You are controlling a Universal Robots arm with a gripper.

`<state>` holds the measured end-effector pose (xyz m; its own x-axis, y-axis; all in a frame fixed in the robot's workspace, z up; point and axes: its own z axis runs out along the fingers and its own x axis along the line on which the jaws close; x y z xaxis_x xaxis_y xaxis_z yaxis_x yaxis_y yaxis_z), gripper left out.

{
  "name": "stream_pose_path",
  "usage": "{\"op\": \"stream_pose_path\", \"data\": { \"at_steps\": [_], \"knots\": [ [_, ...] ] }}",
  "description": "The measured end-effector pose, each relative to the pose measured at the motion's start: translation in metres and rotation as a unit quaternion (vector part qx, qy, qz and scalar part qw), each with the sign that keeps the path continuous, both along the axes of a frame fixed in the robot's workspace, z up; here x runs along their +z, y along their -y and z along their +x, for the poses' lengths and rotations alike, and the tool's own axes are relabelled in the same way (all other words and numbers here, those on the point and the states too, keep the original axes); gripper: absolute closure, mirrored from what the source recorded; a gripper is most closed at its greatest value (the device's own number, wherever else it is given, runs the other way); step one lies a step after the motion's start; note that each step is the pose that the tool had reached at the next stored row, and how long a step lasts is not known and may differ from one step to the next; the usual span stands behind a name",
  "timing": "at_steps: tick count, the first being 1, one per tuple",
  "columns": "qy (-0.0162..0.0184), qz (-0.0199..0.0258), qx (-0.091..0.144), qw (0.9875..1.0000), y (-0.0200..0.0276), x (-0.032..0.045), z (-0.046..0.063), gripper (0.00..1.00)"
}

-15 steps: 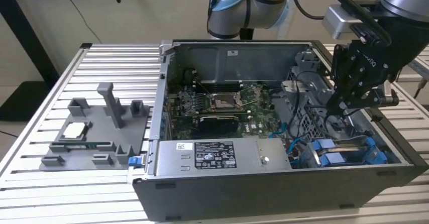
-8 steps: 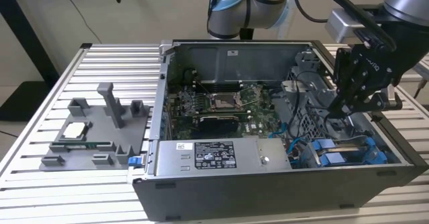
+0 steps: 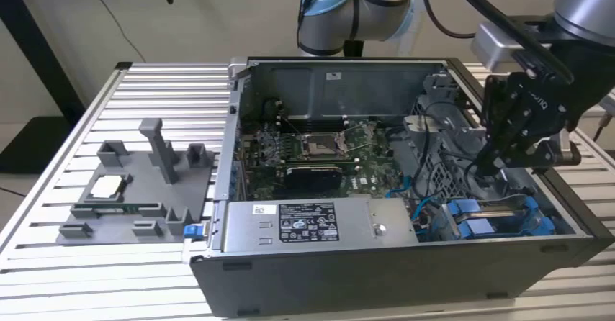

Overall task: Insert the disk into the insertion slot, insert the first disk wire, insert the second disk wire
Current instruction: 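Insert the first disk wire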

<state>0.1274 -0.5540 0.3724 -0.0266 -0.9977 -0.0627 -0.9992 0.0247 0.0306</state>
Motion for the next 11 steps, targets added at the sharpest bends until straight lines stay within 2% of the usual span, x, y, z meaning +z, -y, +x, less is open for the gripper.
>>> {"op": "stream_pose_path", "data": {
  "at_steps": [7, 11],
  "knots": [
    [0.0, -0.0018, 0.0, 1.0, 0.0035, -0.0058, 0.0026, 0.81],
    [0.0, -0.0026, 0.0, 1.0, 0.0039, -0.0091, 0.0027, 0.81]
  ]
}}
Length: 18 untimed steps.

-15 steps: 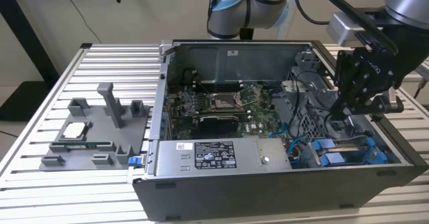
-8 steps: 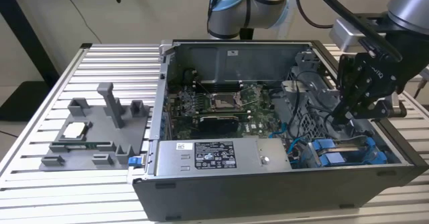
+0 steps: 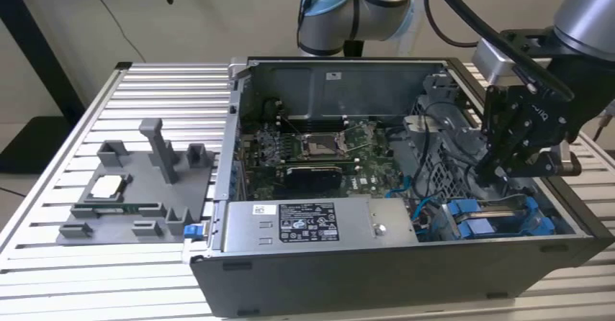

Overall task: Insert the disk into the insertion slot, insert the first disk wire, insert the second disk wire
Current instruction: 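Insert the first disk wire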

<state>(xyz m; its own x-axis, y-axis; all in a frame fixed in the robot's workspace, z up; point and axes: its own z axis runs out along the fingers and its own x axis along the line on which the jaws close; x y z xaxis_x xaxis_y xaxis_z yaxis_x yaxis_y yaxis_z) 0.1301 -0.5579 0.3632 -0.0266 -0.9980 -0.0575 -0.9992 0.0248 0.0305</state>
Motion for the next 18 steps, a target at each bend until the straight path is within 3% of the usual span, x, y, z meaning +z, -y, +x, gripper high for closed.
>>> {"op": "stream_pose_path", "data": {
  "at_steps": [9, 18],
  "knots": [
    [0.0, 0.0002, 0.0, 1.0, 0.0, -0.0018, 0.0, 0.81],
    [0.0, 0.0, 0.0, 1.0, 0.0001, -0.0097, 0.0, 0.81]
  ]
}}
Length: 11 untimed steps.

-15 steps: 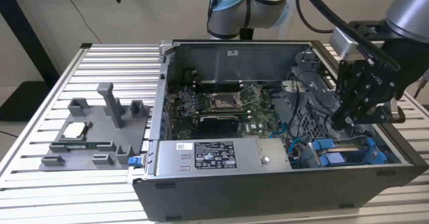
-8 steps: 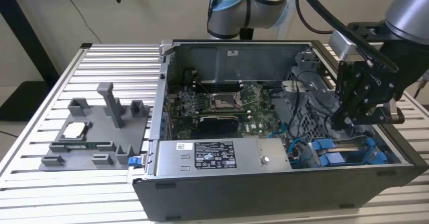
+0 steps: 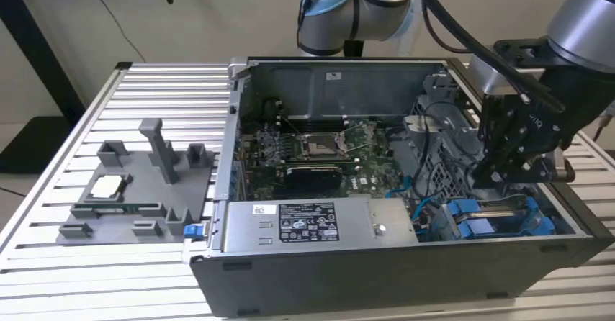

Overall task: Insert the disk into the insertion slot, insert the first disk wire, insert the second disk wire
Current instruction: 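Insert the first disk wire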

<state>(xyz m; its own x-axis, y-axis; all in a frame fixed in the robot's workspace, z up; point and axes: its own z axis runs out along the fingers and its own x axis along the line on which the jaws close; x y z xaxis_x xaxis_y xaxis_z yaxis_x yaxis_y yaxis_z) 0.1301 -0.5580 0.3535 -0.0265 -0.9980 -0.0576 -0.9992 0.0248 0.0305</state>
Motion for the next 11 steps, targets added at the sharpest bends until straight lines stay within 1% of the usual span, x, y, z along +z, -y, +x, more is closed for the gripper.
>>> {"op": "stream_pose_path", "data": {
  "at_steps": [2, 5, 8, 9, 10, 11],
  "knots": [
    [0.0, 0.0, 0.0, 1.0, 0.0002, -0.0025, 0.0, 0.81],
    [-0.0003, -0.0001, 0.0, 1.0, 0.0009, -0.0033, 0.003, 0.81],
    [-0.0024, -0.0002, 0.0, 1.0, 0.002, -0.0034, 0.009, 0.81],
    [-0.0026, -0.0002, 0.0, 1.0, 0.0022, -0.0034, 0.009, 0.81],
    [-0.0026, -0.001, 0.0, 1.0, 0.0022, -0.0038, 0.01, 0.81],
    [-0.0026, -0.0047, 0.0, 1.0, 0.0022, -0.0042, 0.011, 0.81]
  ]
}}
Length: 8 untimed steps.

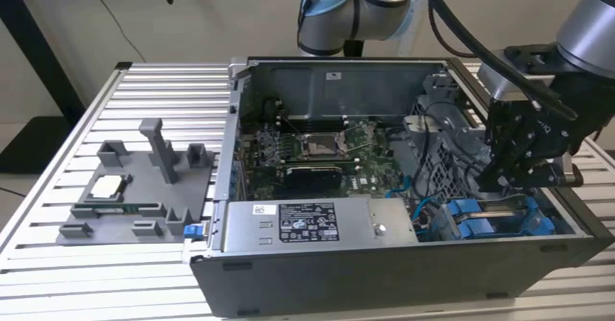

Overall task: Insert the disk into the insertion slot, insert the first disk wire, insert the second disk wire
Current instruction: 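Insert the first disk wire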

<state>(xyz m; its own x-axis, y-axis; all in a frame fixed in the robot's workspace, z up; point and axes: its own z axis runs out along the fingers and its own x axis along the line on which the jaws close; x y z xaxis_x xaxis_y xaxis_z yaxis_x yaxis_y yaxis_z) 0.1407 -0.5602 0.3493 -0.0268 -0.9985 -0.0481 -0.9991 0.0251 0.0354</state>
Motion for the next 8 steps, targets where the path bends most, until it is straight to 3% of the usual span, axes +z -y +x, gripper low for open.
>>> {"op": "stream_pose_path", "data": {
  "at_steps": [5, 8],
  "knots": [
    [0.0011, -0.0166, 0.001, 0.9999, 0.0001, -0.0032, 0.005, 0.81],
    [0.0011, -0.0203, 0.001, 0.9998, 0.0001, -0.0049, 0.015, 0.81]
  ]
}}
